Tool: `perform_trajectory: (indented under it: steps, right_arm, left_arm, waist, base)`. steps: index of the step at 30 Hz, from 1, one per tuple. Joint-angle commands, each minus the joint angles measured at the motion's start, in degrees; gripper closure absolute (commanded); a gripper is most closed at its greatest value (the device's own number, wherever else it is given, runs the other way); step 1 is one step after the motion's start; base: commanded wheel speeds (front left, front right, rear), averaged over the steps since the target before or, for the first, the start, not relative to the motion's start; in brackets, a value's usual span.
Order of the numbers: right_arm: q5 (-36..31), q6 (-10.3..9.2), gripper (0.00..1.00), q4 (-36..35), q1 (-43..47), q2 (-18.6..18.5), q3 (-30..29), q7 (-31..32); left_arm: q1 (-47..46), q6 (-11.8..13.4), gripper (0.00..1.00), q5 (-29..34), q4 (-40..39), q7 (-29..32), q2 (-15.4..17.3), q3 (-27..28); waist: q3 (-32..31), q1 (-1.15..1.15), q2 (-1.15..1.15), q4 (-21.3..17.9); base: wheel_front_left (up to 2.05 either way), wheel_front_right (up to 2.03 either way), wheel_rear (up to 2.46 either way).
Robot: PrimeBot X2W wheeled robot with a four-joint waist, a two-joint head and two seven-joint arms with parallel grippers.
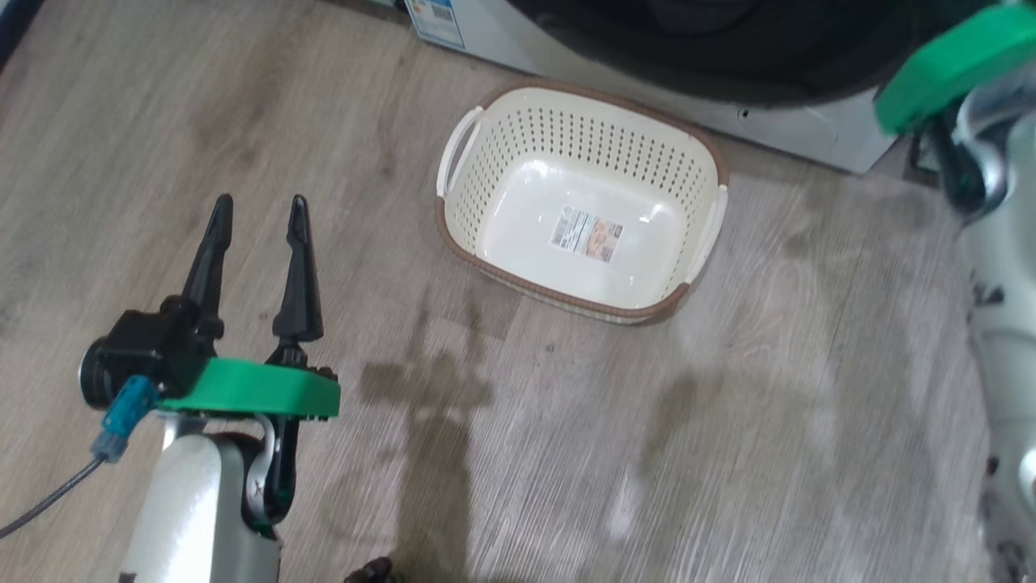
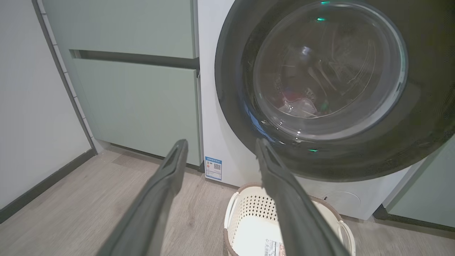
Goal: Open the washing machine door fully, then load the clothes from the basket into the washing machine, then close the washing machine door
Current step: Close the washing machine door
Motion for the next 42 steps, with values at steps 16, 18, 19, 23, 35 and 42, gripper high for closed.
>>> perform_trajectory:
  steps: [16,18,19,23,35,42]
  right_arm:
    - [-3.6,-0.02,1.0,11.3,-17.4,0.2,-4.4,-3.8]
    - [-3.4,-0.02,1.0,12.8,-18.4,0.8,-4.5,-4.7]
    - [-3.4,-0.02,1.0,13.5,-18.7,1.0,-4.3,-5.2]
    - [-3.2,-0.02,1.0,15.8,-19.2,2.0,-3.0,-7.0]
    - [3.5,-0.02,0.39,14.0,-7.2,5.9,3.8,-12.0]
    - [3.9,-0.02,0.0,4.4,6.1,7.1,3.1,-12.8]
  left_arm:
    - [-4.2,0.3,0.0,-1.1,-3.1,-0.6,0.6,1.7]
    - [-4.4,0.3,0.0,-0.8,-3.3,-0.6,0.6,1.5]
    - [-4.4,0.4,0.0,-0.7,-3.3,-0.6,0.6,1.4]
    - [-4.6,0.2,0.0,-0.6,-3.0,-0.6,0.6,1.5]
    - [-2.5,-1.3,0.0,2.4,-1.5,-0.6,0.6,2.6]
    - [-0.1,-2.2,0.0,4.3,-0.8,-0.6,0.9,3.3]
  waist:
    - [5.5,0.0,0.0,-1.6]
    - [5.7,0.0,0.0,-1.7]
    - [5.7,0.0,0.0,-1.8]
    - [5.4,0.0,0.0,-2.3]
    - [-0.9,0.0,0.0,-7.5]
    - [-5.3,0.0,0.0,-11.2]
  base:
    - [0.0,0.0,0.0]
    - [0.0,0.0,0.0]
    - [0.0,0.0,0.0]
    - [0.0,0.0,0.0]
    - [0.0,0.0,0.0]
    - [0.0,0.0,0.0]
